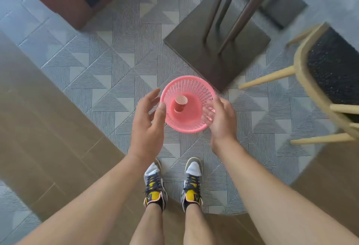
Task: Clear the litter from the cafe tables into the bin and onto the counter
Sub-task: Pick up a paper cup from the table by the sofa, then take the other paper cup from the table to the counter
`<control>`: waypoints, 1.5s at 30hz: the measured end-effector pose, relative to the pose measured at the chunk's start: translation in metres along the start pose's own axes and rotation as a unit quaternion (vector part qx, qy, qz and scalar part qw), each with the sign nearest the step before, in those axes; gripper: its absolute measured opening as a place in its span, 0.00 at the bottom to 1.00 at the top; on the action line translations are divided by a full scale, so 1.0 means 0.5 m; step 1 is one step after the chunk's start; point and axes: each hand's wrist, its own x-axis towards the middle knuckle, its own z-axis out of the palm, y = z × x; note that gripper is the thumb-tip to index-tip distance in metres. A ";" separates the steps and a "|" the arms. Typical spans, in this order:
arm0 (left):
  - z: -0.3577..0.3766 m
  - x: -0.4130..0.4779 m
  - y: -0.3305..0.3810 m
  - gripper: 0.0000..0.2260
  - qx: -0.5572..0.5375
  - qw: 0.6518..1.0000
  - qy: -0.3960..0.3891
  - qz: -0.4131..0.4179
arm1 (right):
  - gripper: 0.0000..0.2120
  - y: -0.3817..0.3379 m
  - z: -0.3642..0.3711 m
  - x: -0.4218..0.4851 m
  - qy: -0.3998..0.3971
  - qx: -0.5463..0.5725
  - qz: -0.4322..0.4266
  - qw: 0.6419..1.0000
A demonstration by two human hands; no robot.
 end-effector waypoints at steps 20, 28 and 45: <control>-0.085 -0.219 0.540 0.23 -0.120 0.982 0.101 0.107 | 0.26 -0.479 -0.006 -0.480 -0.245 -0.040 -0.258 0.934; -0.207 -0.330 0.671 0.20 -0.117 0.962 0.198 0.148 | 0.26 -0.546 0.039 -0.633 -0.344 -0.068 -0.295 0.889; -0.553 -0.783 0.679 0.19 -0.097 0.857 0.477 0.166 | 0.26 -0.421 0.191 -1.121 -0.592 -0.093 -0.271 0.753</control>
